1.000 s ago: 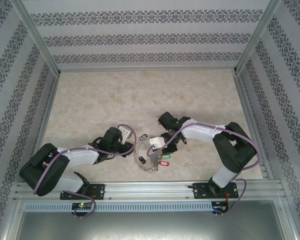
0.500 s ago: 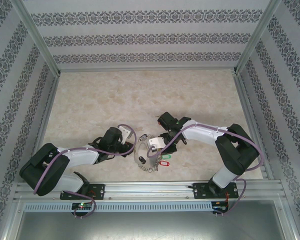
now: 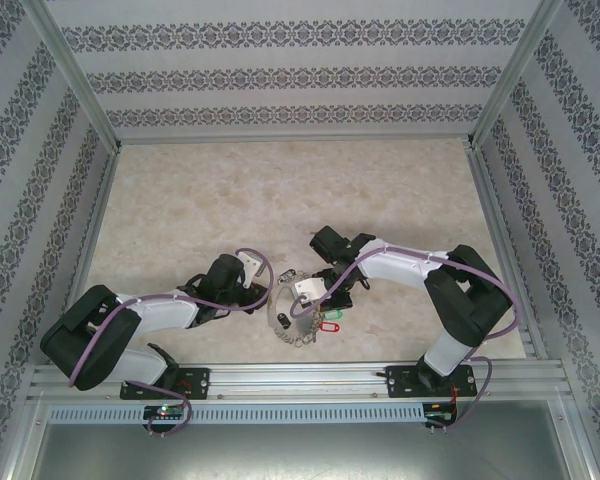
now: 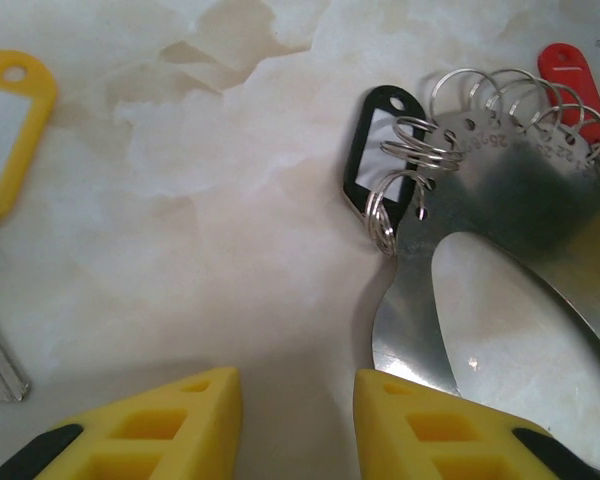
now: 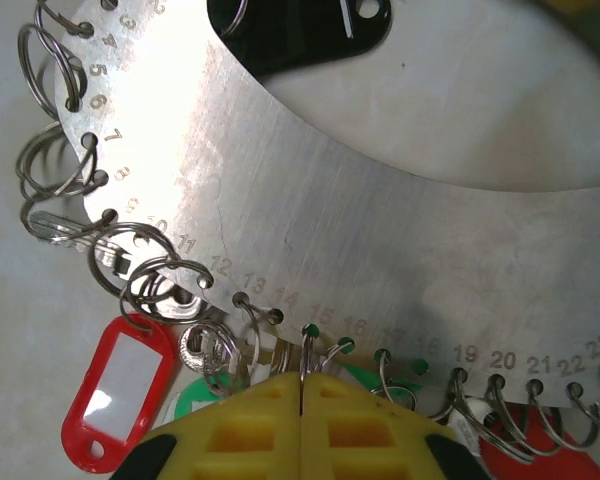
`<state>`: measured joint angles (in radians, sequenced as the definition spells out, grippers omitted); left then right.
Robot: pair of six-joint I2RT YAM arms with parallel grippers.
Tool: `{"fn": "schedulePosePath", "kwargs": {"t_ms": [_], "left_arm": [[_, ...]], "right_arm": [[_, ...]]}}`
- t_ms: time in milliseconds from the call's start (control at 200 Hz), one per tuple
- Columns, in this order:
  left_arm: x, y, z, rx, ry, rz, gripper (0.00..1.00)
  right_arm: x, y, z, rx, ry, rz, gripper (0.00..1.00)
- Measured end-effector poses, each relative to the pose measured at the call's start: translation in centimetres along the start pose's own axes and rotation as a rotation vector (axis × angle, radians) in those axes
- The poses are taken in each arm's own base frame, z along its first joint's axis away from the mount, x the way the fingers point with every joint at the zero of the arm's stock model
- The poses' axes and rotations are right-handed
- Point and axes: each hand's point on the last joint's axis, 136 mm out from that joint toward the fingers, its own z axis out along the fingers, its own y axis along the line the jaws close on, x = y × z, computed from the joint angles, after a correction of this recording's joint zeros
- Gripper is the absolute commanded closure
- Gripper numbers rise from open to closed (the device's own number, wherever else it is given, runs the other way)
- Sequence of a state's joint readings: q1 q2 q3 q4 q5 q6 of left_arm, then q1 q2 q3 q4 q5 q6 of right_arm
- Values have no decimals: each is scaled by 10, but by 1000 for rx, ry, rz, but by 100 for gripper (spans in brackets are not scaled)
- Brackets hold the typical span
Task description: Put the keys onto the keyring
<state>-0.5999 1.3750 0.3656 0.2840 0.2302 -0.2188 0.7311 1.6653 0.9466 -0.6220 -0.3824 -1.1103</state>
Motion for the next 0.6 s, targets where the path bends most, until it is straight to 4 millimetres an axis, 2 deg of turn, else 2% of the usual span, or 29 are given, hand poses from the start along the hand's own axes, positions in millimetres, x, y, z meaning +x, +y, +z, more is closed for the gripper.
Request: {"fn": "schedulePosePath", "kwargs": {"t_ms": [155, 335, 465, 600], "left_arm": [[0, 0, 0, 0, 0, 0, 63], [-4, -3, -2, 10, -5, 1, 63], [-26, -14, -12, 51, -66, 15, 62], [-56, -36, -31, 141, -172, 81, 61]], "right_arm": [[-1, 0, -2, 23, -10, -2, 100], [-12, -7, -19, 120, -63, -13, 100], [-21, -13, -38, 210, -123, -8, 100], [-28, -23, -60, 300, -206, 9, 100]]}}
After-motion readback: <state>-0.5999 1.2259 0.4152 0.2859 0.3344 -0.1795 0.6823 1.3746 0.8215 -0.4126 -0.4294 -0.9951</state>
